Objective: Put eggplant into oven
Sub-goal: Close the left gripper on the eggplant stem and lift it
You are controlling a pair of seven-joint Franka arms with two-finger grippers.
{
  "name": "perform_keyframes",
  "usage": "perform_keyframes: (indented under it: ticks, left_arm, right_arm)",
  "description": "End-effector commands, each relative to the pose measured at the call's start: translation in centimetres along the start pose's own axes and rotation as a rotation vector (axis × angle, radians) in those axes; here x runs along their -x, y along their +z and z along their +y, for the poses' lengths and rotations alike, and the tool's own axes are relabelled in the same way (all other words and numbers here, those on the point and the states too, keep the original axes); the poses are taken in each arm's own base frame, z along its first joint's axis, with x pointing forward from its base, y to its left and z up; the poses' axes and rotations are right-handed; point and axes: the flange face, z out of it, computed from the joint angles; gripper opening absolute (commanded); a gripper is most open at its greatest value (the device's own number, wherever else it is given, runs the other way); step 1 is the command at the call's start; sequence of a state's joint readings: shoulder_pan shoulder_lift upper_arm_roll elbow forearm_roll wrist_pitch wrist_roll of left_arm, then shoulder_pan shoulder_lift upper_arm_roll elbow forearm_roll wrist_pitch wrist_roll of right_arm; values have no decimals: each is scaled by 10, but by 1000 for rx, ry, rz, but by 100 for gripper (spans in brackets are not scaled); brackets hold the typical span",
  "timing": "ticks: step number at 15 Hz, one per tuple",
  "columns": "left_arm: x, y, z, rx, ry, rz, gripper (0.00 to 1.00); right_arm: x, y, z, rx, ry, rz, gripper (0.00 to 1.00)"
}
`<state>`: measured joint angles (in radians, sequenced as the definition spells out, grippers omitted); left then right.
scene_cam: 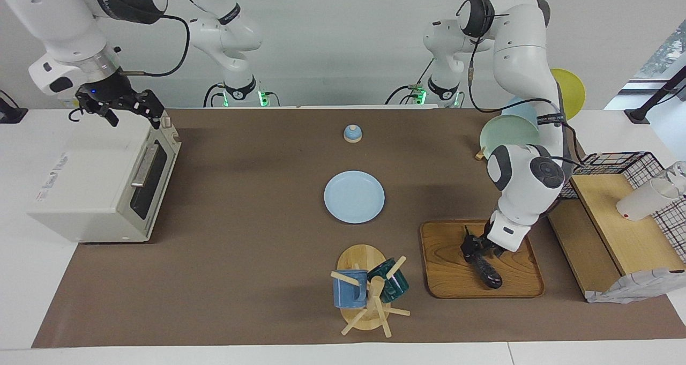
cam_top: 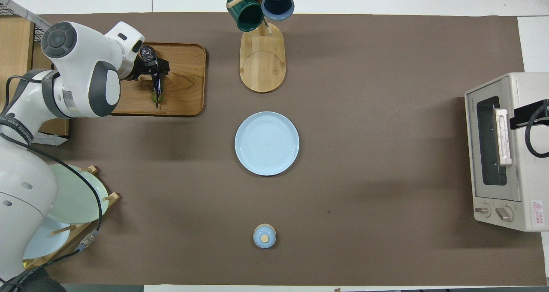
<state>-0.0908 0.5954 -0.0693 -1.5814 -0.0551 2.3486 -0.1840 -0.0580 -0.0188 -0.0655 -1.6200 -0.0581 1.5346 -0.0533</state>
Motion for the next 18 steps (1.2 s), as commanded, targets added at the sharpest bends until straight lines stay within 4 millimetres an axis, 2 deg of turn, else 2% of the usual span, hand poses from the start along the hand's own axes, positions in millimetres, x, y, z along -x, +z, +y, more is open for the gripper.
perform_keyframes:
  ticks: [1, 4, 6, 7, 11, 15, 16, 18]
  left_arm:
    - [7, 3, 2, -15, 1, 29, 100]
    - [11, 5, 9, -13, 10, 29, 99]
    - [12, 6, 10, -13, 12, 28, 93]
    - [12, 6, 10, -13, 12, 26, 80]
    - [11, 1, 12, -13, 15, 24, 2]
    - [7, -3, 3, -14, 3, 26, 0]
    - [9, -9, 4, -18, 1, 5, 0]
    - [10, -39, 8, -17, 0, -21, 0]
  right_arm:
    - [6, -1, 0, -24, -19, -3, 100]
    - [6, -2, 2, -24, -16, 0, 100]
    - [6, -1, 3, -25, -14, -1, 100]
    - [6, -1, 2, -25, -16, -3, 100]
    - [6, -1, 1, -24, -17, -1, 100]
    - [6, -1, 1, -24, -16, -1, 100]
    - [6, -1, 1, -24, -16, -1, 100]
    - [6, -1, 2, -25, -16, -4, 100]
